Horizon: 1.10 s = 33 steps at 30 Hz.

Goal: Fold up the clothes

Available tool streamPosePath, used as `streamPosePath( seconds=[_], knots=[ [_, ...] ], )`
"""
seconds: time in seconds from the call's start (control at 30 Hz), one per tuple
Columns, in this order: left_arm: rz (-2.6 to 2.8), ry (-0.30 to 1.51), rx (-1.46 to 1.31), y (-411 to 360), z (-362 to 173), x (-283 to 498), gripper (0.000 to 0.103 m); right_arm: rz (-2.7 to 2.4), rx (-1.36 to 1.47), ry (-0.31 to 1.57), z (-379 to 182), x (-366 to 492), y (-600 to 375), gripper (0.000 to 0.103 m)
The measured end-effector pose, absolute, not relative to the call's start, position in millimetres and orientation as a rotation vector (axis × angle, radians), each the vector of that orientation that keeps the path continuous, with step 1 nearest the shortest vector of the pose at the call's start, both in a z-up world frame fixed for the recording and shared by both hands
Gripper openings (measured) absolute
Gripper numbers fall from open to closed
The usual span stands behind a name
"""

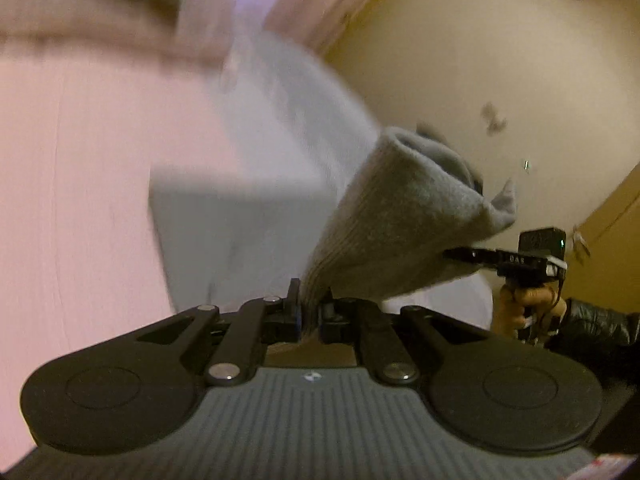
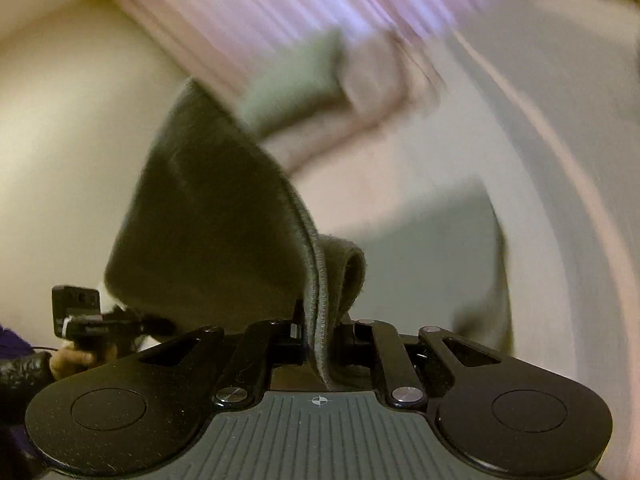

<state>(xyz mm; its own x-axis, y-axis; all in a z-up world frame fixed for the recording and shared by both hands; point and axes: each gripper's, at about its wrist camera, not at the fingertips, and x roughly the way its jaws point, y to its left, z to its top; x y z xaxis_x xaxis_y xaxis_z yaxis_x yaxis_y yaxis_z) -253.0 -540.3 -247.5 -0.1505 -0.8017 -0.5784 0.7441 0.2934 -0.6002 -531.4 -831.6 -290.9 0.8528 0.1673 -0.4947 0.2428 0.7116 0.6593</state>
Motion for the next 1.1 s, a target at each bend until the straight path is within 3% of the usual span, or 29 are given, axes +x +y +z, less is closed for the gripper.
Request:
streamPosePath(
  seconds=[0.1,0.37,0.63,0.9,1.1],
  knots=[
    [-1.339,1.155,-0.087,-528.4,-275.9,-270.1,0.003,-0.083,0.855,0.596,-307.7,-545.6,-818.9,0.008],
    [-1.325,1.201,-0.056,-578.6,-256.1,-209.3,0.004,-0.08,0.833,0.732,-281.4,-479.0,-884.2,0.008],
    [-1.131,1.384,-0.077,-668.2,-346.3,-115.1,0.005,-0.128,0.966,0.964,-373.3,-396.0,-970.5,0.011],
    [-1.049,1.356,-0.144,-654.8,-350.4,-107.2,0.011,-0.148,1.112,0.88,-380.1,-406.7,-985.5,0.015],
    [-1.03,1.371,-0.171,-655.8,-346.9,-103.0,0.01,-0.15,1.091,0.872,-360.0,-400.7,-984.2,0.01]
  ],
)
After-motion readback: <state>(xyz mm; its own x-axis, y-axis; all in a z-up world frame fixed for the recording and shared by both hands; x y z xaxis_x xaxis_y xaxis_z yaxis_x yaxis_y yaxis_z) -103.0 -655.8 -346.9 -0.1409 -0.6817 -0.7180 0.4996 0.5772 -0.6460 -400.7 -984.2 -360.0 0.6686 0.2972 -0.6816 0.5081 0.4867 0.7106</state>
